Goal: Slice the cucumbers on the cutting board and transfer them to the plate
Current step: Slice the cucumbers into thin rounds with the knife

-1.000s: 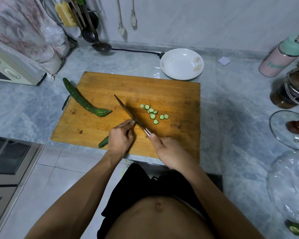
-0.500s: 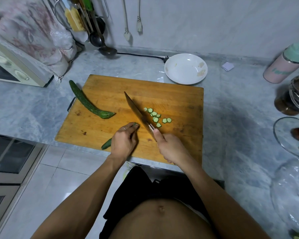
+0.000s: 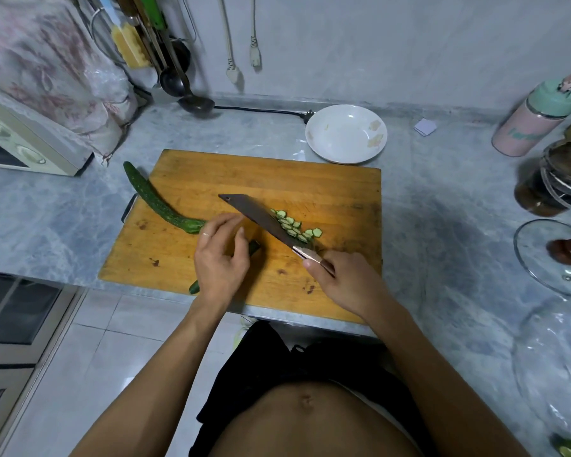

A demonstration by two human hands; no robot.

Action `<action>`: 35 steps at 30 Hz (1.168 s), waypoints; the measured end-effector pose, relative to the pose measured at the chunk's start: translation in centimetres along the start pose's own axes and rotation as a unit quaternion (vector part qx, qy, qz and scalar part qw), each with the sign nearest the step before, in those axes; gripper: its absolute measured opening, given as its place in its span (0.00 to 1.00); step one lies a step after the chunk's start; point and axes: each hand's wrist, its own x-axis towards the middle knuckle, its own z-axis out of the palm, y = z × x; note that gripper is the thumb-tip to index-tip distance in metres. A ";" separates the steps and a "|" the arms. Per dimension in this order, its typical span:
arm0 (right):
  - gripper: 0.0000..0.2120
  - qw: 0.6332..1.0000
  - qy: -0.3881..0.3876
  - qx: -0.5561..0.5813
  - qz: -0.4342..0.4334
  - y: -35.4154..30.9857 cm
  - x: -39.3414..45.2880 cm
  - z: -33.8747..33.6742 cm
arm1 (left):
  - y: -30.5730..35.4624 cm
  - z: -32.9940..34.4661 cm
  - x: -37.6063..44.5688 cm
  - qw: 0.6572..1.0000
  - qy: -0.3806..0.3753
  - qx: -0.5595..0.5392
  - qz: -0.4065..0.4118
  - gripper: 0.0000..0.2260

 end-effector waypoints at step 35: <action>0.25 0.983 0.028 -0.178 -0.045 0.5 -1.6 -0.4 | 2.8 4.1 6.0 0.922 -0.383 0.056 0.026 0.20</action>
